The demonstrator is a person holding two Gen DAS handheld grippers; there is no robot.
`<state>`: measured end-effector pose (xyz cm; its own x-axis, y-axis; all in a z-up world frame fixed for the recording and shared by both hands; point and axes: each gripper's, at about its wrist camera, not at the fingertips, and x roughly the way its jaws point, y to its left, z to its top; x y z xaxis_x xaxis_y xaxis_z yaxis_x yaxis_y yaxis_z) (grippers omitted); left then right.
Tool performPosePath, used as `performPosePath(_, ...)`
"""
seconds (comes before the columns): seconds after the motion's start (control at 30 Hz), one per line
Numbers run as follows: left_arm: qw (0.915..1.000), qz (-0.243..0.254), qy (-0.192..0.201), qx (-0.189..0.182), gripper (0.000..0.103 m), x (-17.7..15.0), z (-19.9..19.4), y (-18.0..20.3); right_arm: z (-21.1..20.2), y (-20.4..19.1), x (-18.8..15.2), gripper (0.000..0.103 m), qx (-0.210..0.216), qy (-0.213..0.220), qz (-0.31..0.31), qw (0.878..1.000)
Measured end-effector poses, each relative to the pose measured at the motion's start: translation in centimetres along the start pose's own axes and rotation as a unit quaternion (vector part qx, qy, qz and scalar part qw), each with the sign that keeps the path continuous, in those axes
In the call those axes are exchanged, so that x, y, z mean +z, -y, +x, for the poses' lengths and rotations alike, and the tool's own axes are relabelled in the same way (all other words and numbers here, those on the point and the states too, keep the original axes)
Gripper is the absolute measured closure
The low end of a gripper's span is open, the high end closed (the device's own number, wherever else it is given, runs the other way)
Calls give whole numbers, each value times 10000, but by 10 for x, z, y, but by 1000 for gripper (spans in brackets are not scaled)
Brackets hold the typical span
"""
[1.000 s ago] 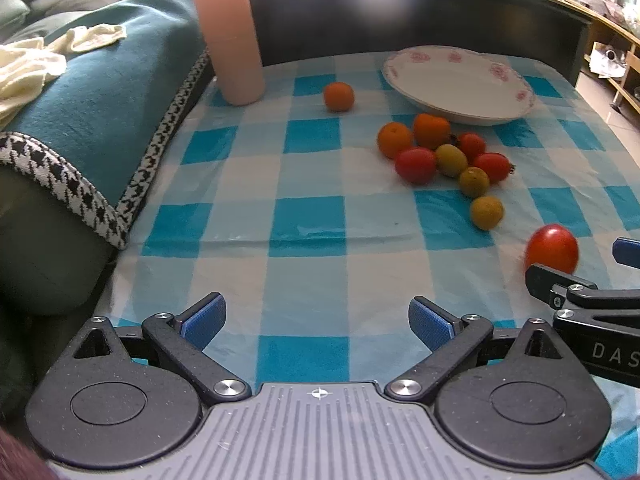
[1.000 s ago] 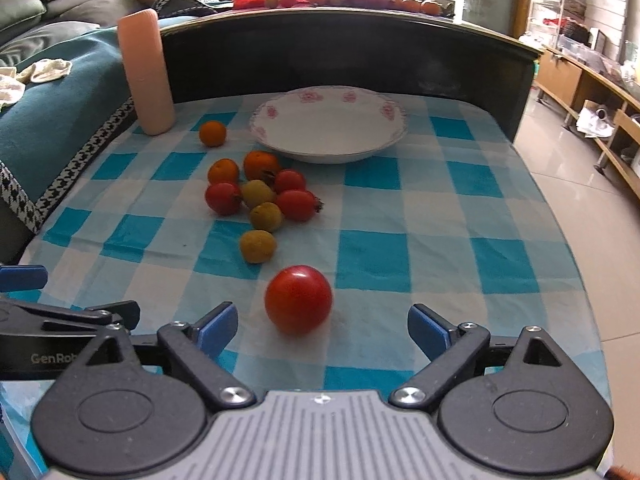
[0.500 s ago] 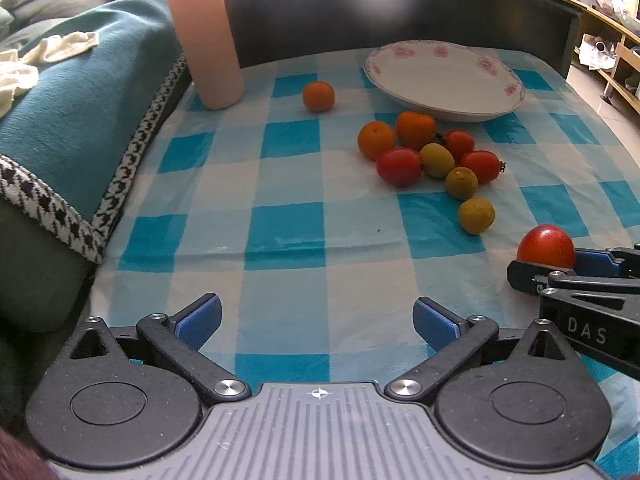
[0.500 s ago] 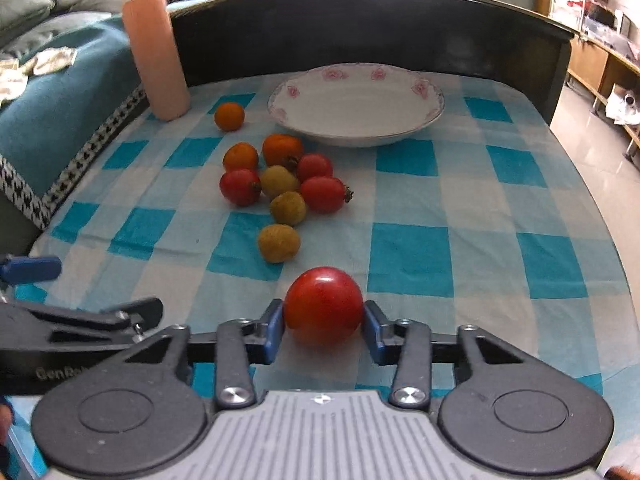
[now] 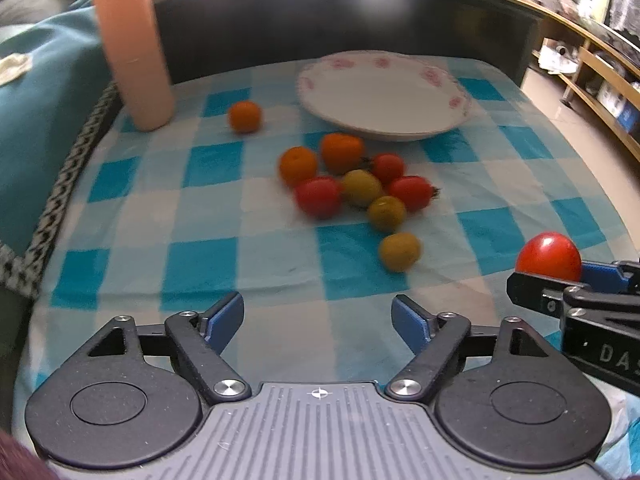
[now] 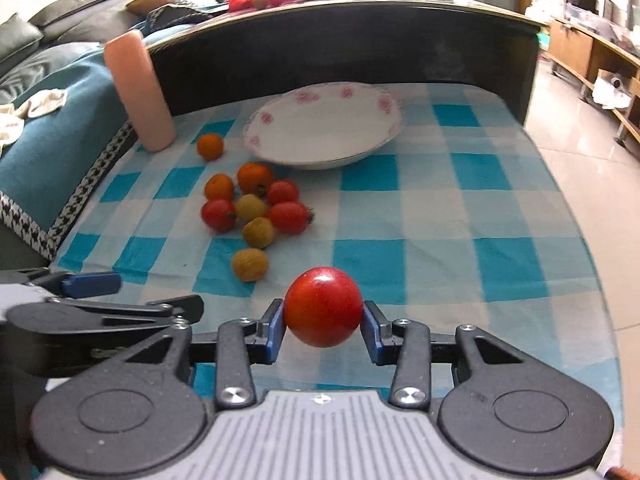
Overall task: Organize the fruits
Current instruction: 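Grasp a yellow-brown round fruit with the left tool while the right tool holds the tomato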
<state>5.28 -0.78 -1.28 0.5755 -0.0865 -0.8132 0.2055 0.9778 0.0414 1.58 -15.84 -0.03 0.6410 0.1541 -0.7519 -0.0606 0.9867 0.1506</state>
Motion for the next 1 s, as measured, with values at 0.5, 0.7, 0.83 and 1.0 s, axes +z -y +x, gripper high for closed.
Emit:
performPosePath(0.5, 9991, 101, 73, -411, 46, 19, 28, 24, -15, 30, 10, 49, 61, -87, 306, 9995)
performPosePath(0.7, 9987, 188, 171, -435, 56, 18, 28, 28, -16, 33, 8, 49, 126, -100, 350, 9993)
performPosePath(0.83, 9987, 186, 180, -438, 66, 17, 27, 25, -17, 34, 8, 49, 131, -101, 370, 9992)
performPosePath(1.0, 9985, 274, 125, -461, 69, 13, 22, 26, -19, 27, 9, 49, 166, -43, 270, 9995)
